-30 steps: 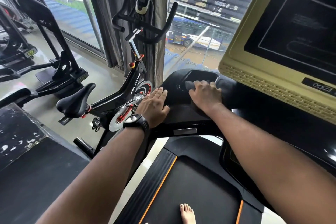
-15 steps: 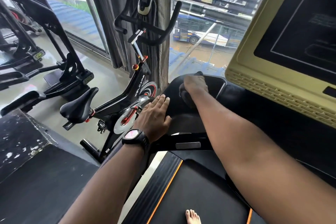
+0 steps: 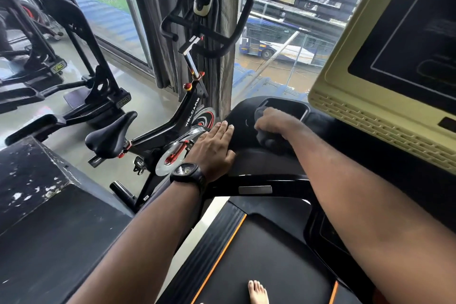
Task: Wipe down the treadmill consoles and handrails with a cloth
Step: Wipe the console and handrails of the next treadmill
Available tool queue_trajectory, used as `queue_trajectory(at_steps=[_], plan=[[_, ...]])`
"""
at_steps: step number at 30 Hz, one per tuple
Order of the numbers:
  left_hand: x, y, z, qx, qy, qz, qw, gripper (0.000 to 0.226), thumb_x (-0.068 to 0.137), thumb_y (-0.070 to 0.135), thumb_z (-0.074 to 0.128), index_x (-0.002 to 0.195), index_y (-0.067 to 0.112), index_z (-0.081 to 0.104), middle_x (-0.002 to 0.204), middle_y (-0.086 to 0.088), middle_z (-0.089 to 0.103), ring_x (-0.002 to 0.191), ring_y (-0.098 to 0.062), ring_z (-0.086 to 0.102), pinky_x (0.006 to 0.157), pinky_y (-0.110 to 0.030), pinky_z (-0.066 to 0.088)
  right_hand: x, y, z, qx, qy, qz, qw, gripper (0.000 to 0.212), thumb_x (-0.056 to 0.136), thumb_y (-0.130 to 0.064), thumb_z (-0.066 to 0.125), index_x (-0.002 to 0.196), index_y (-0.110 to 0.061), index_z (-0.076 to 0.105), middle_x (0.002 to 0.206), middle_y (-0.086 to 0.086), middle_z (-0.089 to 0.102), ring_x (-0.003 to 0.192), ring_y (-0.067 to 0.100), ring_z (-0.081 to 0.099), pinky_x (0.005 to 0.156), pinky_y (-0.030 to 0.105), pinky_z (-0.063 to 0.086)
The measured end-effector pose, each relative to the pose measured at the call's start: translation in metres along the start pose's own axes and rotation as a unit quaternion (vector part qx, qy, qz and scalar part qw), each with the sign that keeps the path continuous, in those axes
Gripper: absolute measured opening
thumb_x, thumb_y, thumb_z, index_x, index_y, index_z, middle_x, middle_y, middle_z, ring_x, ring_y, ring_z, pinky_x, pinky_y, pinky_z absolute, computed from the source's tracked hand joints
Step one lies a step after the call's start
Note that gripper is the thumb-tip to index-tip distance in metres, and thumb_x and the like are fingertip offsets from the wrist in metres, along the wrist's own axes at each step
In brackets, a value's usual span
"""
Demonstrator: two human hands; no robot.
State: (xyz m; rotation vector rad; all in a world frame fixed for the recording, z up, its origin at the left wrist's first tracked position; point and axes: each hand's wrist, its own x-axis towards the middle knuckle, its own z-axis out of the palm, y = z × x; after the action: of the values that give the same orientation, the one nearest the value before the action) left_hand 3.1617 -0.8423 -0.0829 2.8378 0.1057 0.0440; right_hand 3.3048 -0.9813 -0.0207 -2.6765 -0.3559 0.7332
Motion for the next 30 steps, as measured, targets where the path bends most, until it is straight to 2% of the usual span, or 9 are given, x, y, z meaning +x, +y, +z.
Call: queue_trajectory(at_steps=[2, 5, 9, 13, 15, 17, 19, 24, 30], plan=[[0.000, 0.000, -0.001, -0.006, 0.001, 0.002, 1.000, 0.079, 0.085, 0.042, 0.030, 0.159, 0.014, 0.022, 0.166, -0.008, 0.018, 0.154, -0.017, 0.012, 0.124, -0.039, 0.016, -0.011, 0.002, 0.002, -0.106, 0.012, -0.031, 0.994, 0.013, 0.088, -0.014, 0.058, 0.101, -0.014, 0.059, 0.120, 0.013, 0.066, 0.102, 0.034, 0.061, 0.085, 0.035, 0.048], [0.000, -0.001, -0.001, -0.007, 0.002, 0.007, 1.000, 0.071, 0.094, 0.038, 0.039, 0.159, 0.013, 0.021, 0.166, -0.008, 0.017, 0.154, -0.017, 0.012, 0.124, -0.037, 0.015, -0.024, 0.008, 0.004, -0.265, 0.053, -0.084, 0.959, 0.021, 0.090, -0.013, 0.055, 0.109, -0.019, 0.063, 0.116, 0.008, 0.068, 0.101, 0.033, 0.063, 0.081, 0.038, 0.045], [0.000, -0.003, 0.000, -0.010, 0.002, 0.007, 1.000, 0.070, 0.096, 0.036, 0.043, 0.159, 0.014, 0.021, 0.166, -0.007, 0.017, 0.154, -0.016, 0.012, 0.125, -0.037, 0.015, -0.020, 0.036, -0.012, -0.462, 0.159, -0.161, 0.858, 0.026, 0.100, -0.022, 0.048, 0.120, -0.025, 0.065, 0.122, 0.003, 0.066, 0.116, 0.029, 0.058, 0.094, 0.042, 0.043], [0.000, -0.003, 0.001, -0.006, 0.006, 0.007, 1.000, 0.070, 0.097, 0.034, 0.045, 0.159, 0.014, 0.021, 0.166, -0.007, 0.017, 0.154, -0.016, 0.012, 0.125, -0.037, 0.014, 0.004, 0.056, -0.024, -0.523, 0.088, -0.301, 0.792, 0.050, 0.095, -0.005, 0.045, 0.141, -0.025, 0.052, 0.137, -0.006, 0.058, 0.121, 0.022, 0.053, 0.102, 0.040, 0.044], [0.001, -0.004, 0.000, -0.003, 0.006, 0.009, 1.000, 0.069, 0.097, 0.034, 0.045, 0.159, 0.014, 0.021, 0.167, -0.007, 0.017, 0.154, -0.017, 0.012, 0.124, -0.038, 0.015, 0.011, 0.046, -0.026, -0.509, 0.084, -0.332, 0.789, 0.051, 0.096, -0.005, 0.043, 0.144, -0.022, 0.050, 0.139, -0.005, 0.057, 0.127, 0.022, 0.049, 0.107, 0.042, 0.041], [0.000, -0.004, 0.001, -0.007, 0.007, 0.007, 1.000, 0.069, 0.098, 0.035, 0.045, 0.159, 0.015, 0.020, 0.167, -0.007, 0.016, 0.154, -0.016, 0.012, 0.124, -0.038, 0.016, 0.019, 0.039, -0.023, -0.494, 0.089, -0.344, 0.794, 0.042, 0.097, -0.003, 0.043, 0.135, -0.018, 0.055, 0.133, -0.002, 0.061, 0.127, 0.023, 0.049, 0.108, 0.041, 0.041], [0.000, -0.004, 0.001, -0.013, 0.009, 0.006, 1.000, 0.069, 0.098, 0.035, 0.045, 0.159, 0.015, 0.020, 0.167, -0.006, 0.016, 0.154, -0.016, 0.012, 0.125, -0.037, 0.015, 0.025, 0.039, -0.018, -0.510, 0.059, -0.329, 0.792, 0.034, 0.097, -0.003, 0.046, 0.127, -0.016, 0.057, 0.126, 0.000, 0.063, 0.121, 0.023, 0.052, 0.105, 0.036, 0.042], [0.002, -0.005, 0.002, -0.021, 0.013, 0.010, 1.000, 0.069, 0.097, 0.034, 0.046, 0.159, 0.015, 0.021, 0.167, -0.006, 0.017, 0.154, -0.015, 0.012, 0.125, -0.037, 0.016, 0.025, 0.027, -0.023, -0.540, -0.020, -0.286, 0.791, 0.032, 0.100, -0.008, 0.049, 0.129, -0.014, 0.062, 0.129, 0.003, 0.064, 0.123, 0.025, 0.058, 0.097, 0.035, 0.045], [0.001, -0.007, 0.002, -0.024, 0.012, 0.013, 1.000, 0.069, 0.098, 0.034, 0.046, 0.159, 0.016, 0.020, 0.167, -0.006, 0.016, 0.154, -0.014, 0.011, 0.125, -0.034, 0.013, 0.017, 0.019, -0.028, -0.632, -0.083, -0.229, 0.735, 0.033, 0.100, -0.009, 0.050, 0.131, -0.013, 0.061, 0.133, 0.006, 0.063, 0.125, 0.027, 0.058, 0.097, 0.035, 0.047]])
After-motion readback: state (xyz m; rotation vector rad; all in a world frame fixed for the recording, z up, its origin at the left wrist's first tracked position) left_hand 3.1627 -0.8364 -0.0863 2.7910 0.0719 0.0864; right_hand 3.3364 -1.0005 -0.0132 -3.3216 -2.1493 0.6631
